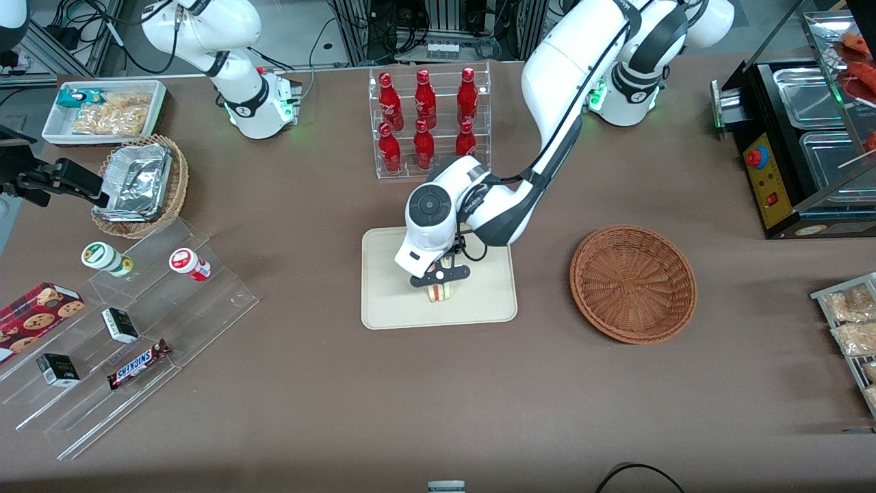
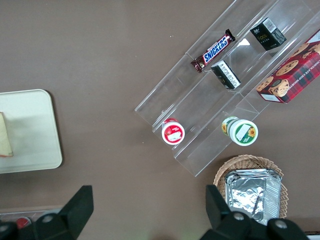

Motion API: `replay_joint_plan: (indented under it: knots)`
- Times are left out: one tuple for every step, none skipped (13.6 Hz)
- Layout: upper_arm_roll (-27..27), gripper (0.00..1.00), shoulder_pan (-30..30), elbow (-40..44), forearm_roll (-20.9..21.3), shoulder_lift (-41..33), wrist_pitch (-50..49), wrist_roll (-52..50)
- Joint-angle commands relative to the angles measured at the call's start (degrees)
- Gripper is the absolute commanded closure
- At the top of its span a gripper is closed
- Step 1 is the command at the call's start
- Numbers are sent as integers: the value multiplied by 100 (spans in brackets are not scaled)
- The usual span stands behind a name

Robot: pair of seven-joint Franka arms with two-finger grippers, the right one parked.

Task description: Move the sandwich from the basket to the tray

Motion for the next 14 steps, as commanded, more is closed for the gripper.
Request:
replay_joint_plan:
  knots:
    - [50,0,-2,-24,16,-424,-342,-128]
    - [59,0,7,-15,60,-513,-604,-75]
    - [102,0,24,-15,60,-557,-763,-49]
    - [190,0,112,-24,60,-697,-826,-22]
    - [191,0,234,-50,25,-802,-1009,30]
    - [191,0,375,-68,-10,-960,-1411,100]
    - [191,0,620,-103,25,-1144,-1789,188]
    - [182,0,805,-216,7,-1286,-1958,424]
    - [199,0,833,-357,-1,-1383,-1977,583]
    - [321,0,894,-532,33,-1479,-1960,628]
    - [401,0,1025,-699,42,-1585,-1960,733]
    - [436,0,1140,-953,51,-1795,-1943,1090]
    - [446,0,1358,-1208,51,-1997,-1925,1407]
    - [446,0,1569,-1411,51,-2190,-1916,1724]
